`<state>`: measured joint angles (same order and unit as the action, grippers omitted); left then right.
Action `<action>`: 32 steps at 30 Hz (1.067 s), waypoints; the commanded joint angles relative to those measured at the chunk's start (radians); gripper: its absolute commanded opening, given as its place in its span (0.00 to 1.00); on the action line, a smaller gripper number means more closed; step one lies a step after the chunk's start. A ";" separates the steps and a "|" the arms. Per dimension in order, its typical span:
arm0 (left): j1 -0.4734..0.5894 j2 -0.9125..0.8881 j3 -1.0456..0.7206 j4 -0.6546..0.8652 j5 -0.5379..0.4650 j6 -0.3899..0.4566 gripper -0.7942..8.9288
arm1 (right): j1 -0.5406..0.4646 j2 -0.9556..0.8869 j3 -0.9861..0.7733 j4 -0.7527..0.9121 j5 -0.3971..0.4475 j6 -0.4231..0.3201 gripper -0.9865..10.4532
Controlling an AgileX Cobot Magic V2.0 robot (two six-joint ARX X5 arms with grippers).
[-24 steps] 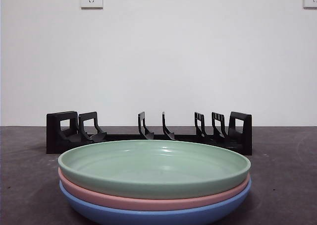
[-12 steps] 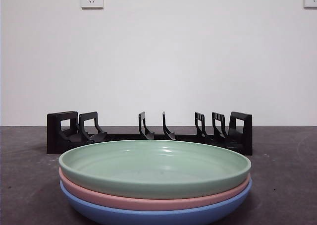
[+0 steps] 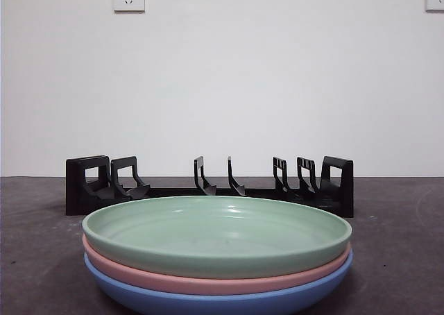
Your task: Place the plate
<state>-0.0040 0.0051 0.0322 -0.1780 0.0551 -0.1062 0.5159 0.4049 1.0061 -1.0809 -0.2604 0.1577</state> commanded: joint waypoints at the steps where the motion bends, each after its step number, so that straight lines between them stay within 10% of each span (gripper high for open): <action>1: 0.000 -0.002 -0.019 -0.008 -0.004 -0.008 0.09 | -0.024 -0.005 0.005 0.012 0.025 -0.016 0.10; 14: 0.000 -0.002 -0.019 -0.008 -0.003 -0.008 0.09 | -0.455 -0.185 -0.552 0.871 0.076 -0.042 0.10; 32: 0.000 -0.002 -0.019 -0.008 -0.004 -0.008 0.09 | -0.566 -0.401 -0.996 0.914 0.208 -0.041 0.10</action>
<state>-0.0040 0.0051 0.0322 -0.1780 0.0551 -0.1081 -0.0486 0.0040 0.0189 -0.1722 -0.0555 0.1196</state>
